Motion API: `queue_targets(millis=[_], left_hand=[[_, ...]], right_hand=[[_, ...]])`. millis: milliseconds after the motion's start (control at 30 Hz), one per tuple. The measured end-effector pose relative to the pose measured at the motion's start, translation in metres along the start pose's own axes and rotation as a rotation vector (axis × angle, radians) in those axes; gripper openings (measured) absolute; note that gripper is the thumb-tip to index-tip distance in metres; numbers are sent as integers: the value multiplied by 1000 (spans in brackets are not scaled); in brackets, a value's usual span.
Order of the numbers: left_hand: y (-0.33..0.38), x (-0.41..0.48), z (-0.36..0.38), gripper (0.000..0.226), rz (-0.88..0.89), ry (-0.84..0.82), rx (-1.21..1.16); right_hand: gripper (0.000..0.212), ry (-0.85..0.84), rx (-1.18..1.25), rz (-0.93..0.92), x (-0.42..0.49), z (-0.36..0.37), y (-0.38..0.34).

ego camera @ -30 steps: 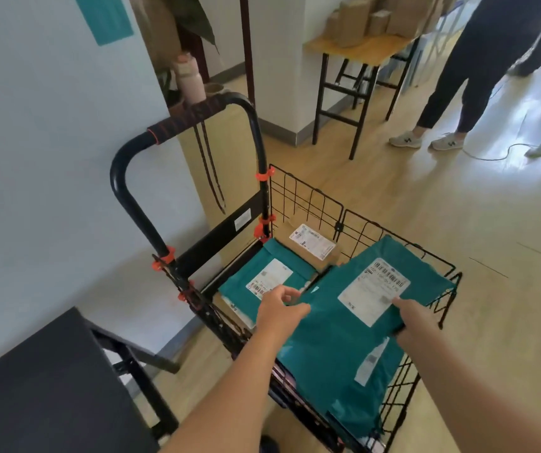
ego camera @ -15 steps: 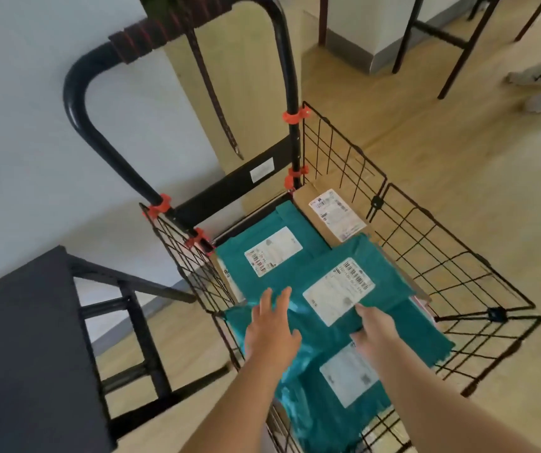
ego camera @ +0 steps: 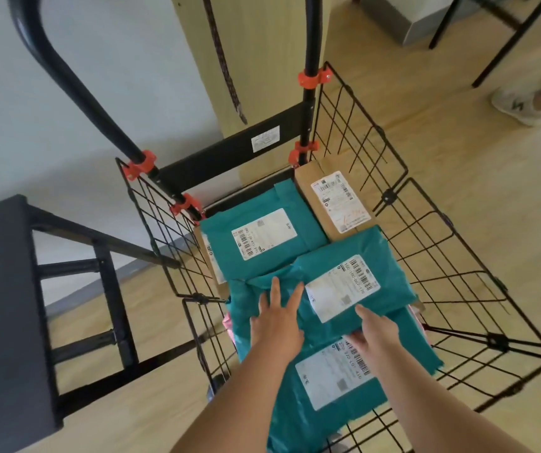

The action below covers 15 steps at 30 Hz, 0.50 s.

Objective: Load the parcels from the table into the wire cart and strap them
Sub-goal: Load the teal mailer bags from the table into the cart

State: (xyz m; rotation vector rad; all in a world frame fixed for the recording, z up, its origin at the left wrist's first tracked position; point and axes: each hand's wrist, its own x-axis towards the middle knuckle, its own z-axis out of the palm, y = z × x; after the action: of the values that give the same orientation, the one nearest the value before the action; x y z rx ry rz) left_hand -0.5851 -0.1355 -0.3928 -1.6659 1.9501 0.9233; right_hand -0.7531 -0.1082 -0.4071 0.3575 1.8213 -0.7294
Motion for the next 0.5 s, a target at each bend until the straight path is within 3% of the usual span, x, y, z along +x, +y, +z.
queue_targets(millis=[233, 500], left_hand=[[-11, -8, -1, 92, -52, -20, 43], [-12, -21, -11, 92, -102, -19, 61]], right_hand=[[58, -24, -214, 50, 2, -3, 0], [69, -65, -430, 66, -19, 4, -9]])
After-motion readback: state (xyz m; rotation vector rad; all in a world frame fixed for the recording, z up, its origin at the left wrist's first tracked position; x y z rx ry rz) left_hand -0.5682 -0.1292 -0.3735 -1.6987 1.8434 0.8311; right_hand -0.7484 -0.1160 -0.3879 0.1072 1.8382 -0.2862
